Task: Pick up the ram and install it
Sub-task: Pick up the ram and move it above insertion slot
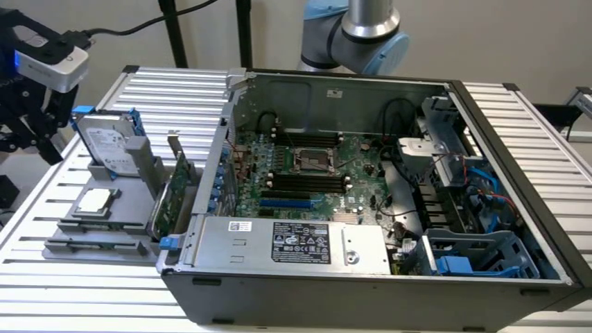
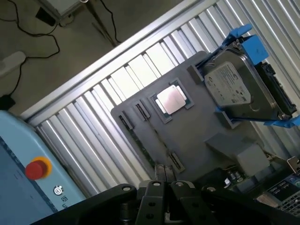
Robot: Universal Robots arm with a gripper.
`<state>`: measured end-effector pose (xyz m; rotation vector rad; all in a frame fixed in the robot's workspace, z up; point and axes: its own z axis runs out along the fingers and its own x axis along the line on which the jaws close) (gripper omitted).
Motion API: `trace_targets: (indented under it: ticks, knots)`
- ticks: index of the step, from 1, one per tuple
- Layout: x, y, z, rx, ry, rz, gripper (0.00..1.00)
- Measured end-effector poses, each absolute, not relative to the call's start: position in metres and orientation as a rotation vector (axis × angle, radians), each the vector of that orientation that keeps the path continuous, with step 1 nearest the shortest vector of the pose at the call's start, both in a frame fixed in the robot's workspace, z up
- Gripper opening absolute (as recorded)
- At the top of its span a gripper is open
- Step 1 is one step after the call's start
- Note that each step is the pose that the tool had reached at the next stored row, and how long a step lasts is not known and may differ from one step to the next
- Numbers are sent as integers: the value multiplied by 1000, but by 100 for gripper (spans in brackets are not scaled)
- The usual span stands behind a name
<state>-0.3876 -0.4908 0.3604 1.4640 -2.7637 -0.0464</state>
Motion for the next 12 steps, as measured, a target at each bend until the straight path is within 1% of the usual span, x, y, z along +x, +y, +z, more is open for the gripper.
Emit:
trace_targets:
  ticks: [12]
  knots:
    - [-388,-491,356,1727,-2603,-45,11]
